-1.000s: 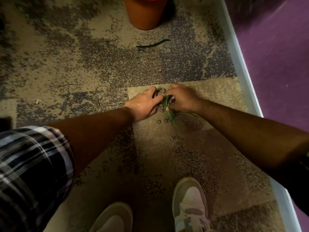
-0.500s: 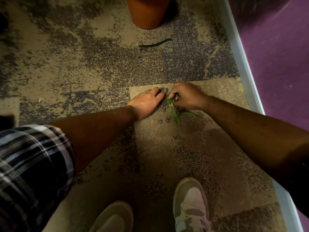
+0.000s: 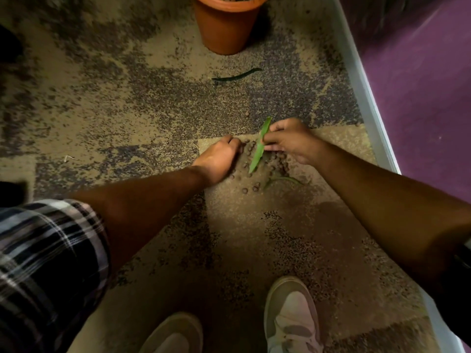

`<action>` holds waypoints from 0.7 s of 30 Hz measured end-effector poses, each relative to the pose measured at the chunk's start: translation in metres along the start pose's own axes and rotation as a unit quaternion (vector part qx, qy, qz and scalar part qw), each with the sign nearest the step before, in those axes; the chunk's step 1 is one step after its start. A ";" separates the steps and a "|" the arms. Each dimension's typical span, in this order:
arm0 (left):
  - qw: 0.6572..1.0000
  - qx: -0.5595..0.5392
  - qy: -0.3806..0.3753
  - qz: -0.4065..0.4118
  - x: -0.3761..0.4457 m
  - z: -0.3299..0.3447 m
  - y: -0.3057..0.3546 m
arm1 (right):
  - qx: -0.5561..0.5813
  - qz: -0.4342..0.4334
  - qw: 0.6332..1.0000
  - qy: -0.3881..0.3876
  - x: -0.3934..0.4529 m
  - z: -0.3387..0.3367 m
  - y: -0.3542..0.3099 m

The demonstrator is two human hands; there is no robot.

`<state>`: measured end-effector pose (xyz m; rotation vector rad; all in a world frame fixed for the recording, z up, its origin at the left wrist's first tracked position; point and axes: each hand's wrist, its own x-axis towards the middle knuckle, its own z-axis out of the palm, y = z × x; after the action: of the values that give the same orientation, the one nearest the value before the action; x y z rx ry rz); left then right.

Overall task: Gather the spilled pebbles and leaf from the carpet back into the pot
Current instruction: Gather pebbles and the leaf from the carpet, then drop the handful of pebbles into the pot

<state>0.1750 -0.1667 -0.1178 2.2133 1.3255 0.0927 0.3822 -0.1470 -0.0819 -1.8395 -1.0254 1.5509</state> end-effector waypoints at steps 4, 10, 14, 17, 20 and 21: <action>0.948 -0.269 0.102 -0.134 0.013 -0.006 0.003 | 0.285 0.036 0.957 -0.043 0.004 -0.006 -0.014; 0.610 -0.719 0.132 -0.305 0.042 -0.039 0.021 | 0.622 0.055 0.774 -0.104 0.004 0.019 -0.008; 0.444 -0.843 0.123 -0.276 0.052 -0.064 0.023 | 0.652 0.023 0.746 -0.134 0.008 0.053 -0.021; 0.385 -0.871 0.145 -0.268 0.061 -0.078 0.023 | 0.672 0.022 0.732 -0.109 0.016 0.067 -0.041; 0.386 -0.869 0.169 -0.260 0.070 -0.096 0.019 | 0.696 0.024 0.710 -0.101 0.026 0.080 -0.060; 0.394 -0.862 0.178 -0.266 0.073 -0.102 0.017 | 0.694 0.029 0.713 -0.097 0.029 0.084 -0.068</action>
<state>0.1924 -0.0691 -0.0386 -0.1114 0.9491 1.1232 0.2874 -0.0911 -0.0631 -0.5999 0.2824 1.7235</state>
